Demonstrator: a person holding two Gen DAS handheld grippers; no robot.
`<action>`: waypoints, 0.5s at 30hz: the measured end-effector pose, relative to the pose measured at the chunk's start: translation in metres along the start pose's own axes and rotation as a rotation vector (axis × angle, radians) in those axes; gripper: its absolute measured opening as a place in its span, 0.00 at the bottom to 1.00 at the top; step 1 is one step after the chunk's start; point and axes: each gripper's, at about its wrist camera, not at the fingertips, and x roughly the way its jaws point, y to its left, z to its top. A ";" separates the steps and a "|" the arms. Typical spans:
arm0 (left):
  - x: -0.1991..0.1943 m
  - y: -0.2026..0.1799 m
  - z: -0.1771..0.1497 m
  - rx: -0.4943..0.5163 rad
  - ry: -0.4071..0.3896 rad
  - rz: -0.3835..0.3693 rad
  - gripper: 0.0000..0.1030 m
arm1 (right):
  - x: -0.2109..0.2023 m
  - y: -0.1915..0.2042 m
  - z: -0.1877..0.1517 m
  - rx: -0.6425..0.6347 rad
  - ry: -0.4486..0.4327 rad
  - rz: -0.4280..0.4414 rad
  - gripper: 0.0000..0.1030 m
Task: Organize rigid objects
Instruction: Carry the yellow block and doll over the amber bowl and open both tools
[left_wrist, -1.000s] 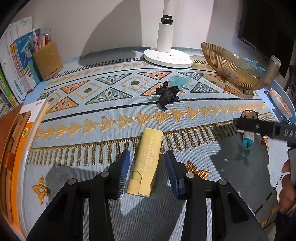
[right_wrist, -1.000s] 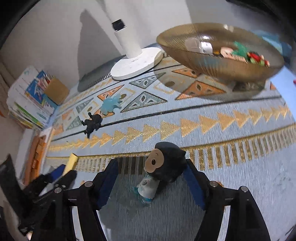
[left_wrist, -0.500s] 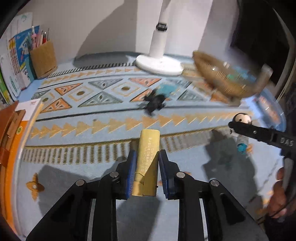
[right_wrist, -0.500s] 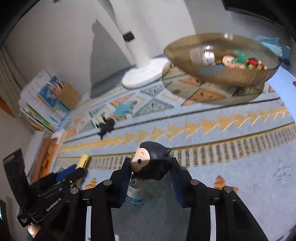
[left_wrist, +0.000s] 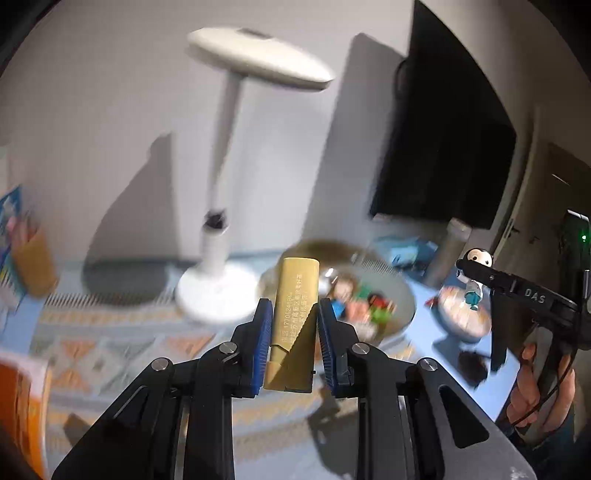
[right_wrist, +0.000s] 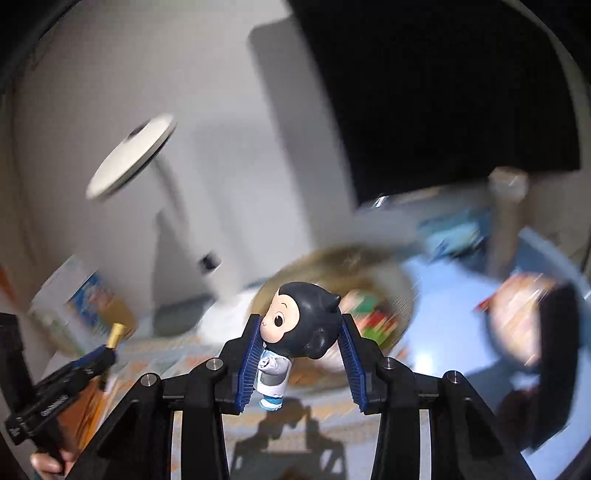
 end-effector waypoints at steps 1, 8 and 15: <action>0.010 -0.007 0.007 0.004 0.003 -0.010 0.21 | 0.004 -0.007 0.010 -0.002 -0.014 -0.026 0.39; 0.126 -0.043 0.010 0.007 0.132 -0.034 0.21 | 0.084 -0.061 0.021 0.067 0.119 -0.134 0.39; 0.191 -0.053 -0.014 0.012 0.228 -0.051 0.21 | 0.141 -0.090 0.006 0.078 0.236 -0.186 0.39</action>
